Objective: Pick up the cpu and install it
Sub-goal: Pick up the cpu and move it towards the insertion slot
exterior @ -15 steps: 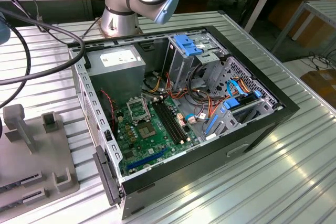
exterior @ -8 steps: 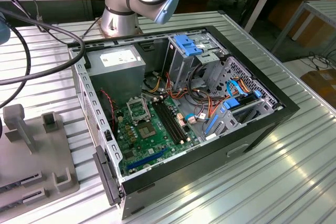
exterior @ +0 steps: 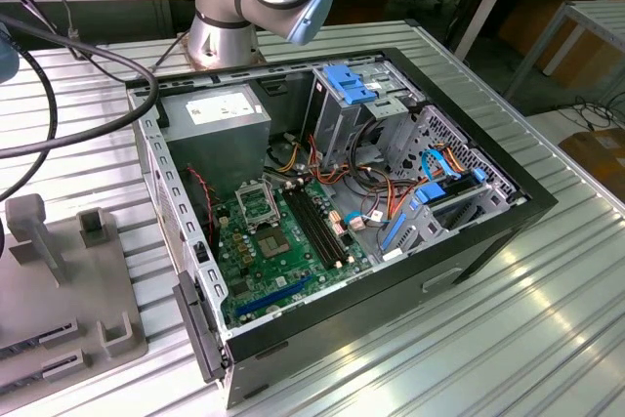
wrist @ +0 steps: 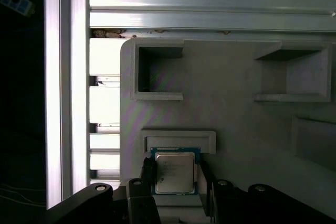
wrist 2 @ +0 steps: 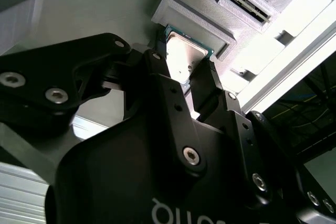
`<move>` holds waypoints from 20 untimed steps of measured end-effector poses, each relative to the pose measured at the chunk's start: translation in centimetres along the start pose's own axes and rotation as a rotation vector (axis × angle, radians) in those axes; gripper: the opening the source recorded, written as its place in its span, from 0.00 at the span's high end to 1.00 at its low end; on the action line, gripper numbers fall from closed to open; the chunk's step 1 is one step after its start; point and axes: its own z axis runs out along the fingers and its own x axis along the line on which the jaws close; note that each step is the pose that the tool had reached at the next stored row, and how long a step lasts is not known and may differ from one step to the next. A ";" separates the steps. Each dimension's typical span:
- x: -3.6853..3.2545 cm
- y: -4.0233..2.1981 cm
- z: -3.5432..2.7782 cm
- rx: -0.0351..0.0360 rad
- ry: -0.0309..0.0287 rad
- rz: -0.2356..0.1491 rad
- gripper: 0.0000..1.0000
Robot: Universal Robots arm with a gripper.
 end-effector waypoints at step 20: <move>-0.03 0.00 -0.16 -0.0001 -0.0001 0.000 0.56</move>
